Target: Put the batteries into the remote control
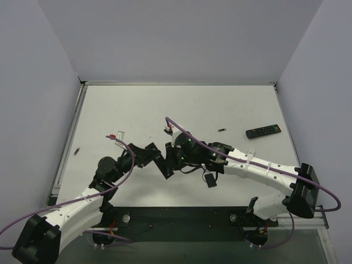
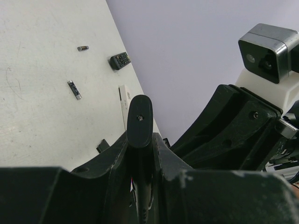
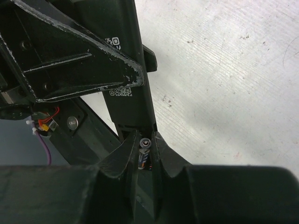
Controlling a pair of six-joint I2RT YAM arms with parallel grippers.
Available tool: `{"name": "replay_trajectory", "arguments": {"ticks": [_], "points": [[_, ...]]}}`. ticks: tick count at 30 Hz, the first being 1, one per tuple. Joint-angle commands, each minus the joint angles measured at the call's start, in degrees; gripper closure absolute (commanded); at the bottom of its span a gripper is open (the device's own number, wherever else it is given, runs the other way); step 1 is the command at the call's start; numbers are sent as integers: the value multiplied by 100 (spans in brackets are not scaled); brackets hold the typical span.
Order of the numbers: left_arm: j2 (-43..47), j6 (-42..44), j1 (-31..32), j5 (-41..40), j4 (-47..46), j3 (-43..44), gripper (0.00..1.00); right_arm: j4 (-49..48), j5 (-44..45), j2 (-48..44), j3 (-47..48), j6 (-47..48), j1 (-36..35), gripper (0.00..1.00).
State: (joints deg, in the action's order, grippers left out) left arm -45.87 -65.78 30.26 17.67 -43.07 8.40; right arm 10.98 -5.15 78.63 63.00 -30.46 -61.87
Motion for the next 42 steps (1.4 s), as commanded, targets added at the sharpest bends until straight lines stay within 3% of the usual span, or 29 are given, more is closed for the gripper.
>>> {"name": "replay_trajectory", "arguments": {"ticks": [1, 5, 27, 42], "points": [[34, -75, -3, 79, -422, 249, 100, -35, 66, -32, 81, 214, -123, 94], [43, -128, -3, 79, -457, 249, 100, -61, 137, -32, 125, 496, -238, 100], [78, -910, -3, 8, -369, 205, 100, -2582, 497, -1280, -1290, 1780, -739, 100], [131, -1007, -3, 87, -509, 267, 100, -2812, 796, -1368, -1580, 2167, -809, 100]]}}
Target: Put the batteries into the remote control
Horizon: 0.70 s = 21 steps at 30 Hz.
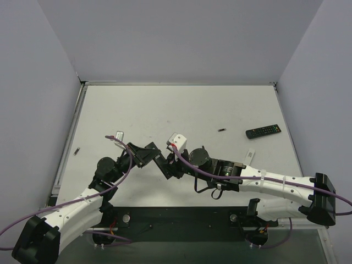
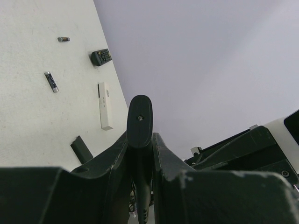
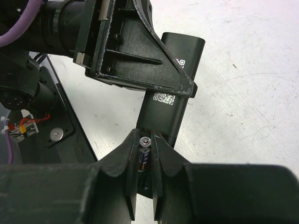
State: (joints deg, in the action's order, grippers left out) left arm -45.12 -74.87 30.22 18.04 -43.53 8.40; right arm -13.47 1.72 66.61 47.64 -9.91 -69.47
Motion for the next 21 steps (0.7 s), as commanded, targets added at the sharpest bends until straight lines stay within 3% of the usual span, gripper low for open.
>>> {"name": "replay_trajectory", "arguments": {"ticks": [1, 21], "points": [[30, -115, 2, 50, -481, 276, 100, -375, 110, -166, -61, 86, -49, 100], [12, -370, 2, -55, -1052, 223, 100, 222, -128, -87, -44, -178, -75, 100]]}}
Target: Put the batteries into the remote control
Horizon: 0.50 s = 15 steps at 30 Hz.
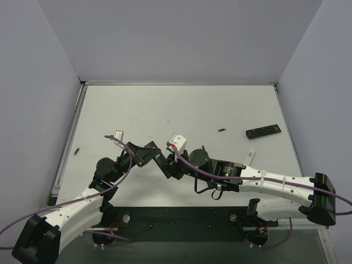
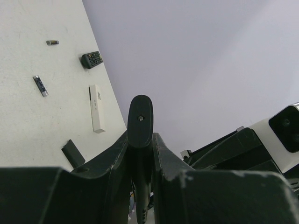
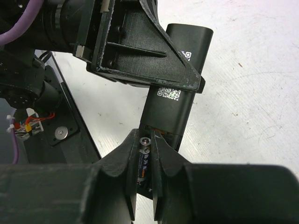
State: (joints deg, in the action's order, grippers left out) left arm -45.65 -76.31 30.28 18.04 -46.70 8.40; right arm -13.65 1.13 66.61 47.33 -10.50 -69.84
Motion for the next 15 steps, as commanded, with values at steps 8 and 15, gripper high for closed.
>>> {"name": "replay_trajectory", "arguments": {"ticks": [8, 15], "points": [[74, -244, -5, 6, -744, 223, 100, 222, 45, -131, 13, -128, -47, 92], [12, -235, -5, 121, -718, 223, 100, 231, 72, -87, 110, -75, -47, 80]]}}
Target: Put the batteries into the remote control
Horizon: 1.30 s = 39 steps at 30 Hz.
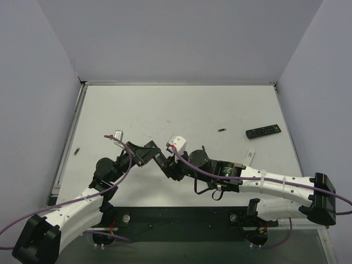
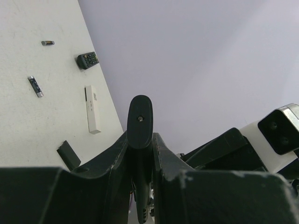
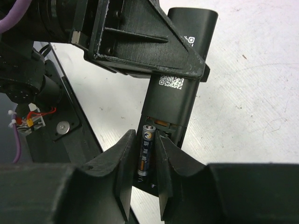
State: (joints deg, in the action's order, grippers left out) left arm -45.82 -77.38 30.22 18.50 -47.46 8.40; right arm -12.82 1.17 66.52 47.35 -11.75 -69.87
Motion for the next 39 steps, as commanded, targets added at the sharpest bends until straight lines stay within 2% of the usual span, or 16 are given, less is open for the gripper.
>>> {"name": "replay_trajectory", "arguments": {"ticks": [1, 8, 18, 27, 35, 39], "points": [[30, -128, 2, 83, -641, 223, 100, 148, 59, -69, 125, 50, -36, 79], [-14, -110, 2, 145, -659, 249, 100, 157, 32, -52, 186, 94, -36, 75], [-155, -119, 2, 373, -747, 328, 100, 490, 199, -376, 327, 418, -45, 49], [-418, -128, -7, 812, -984, 530, 100, 1035, -521, -877, 582, 1139, -10, 44], [-664, -189, -16, 1375, -1169, 803, 100, 1238, -1821, -1335, 398, 3359, 149, 43], [-700, -102, -16, 1717, -985, 1014, 100, 1580, -2392, -1344, 450, 4151, 280, 43]]}}
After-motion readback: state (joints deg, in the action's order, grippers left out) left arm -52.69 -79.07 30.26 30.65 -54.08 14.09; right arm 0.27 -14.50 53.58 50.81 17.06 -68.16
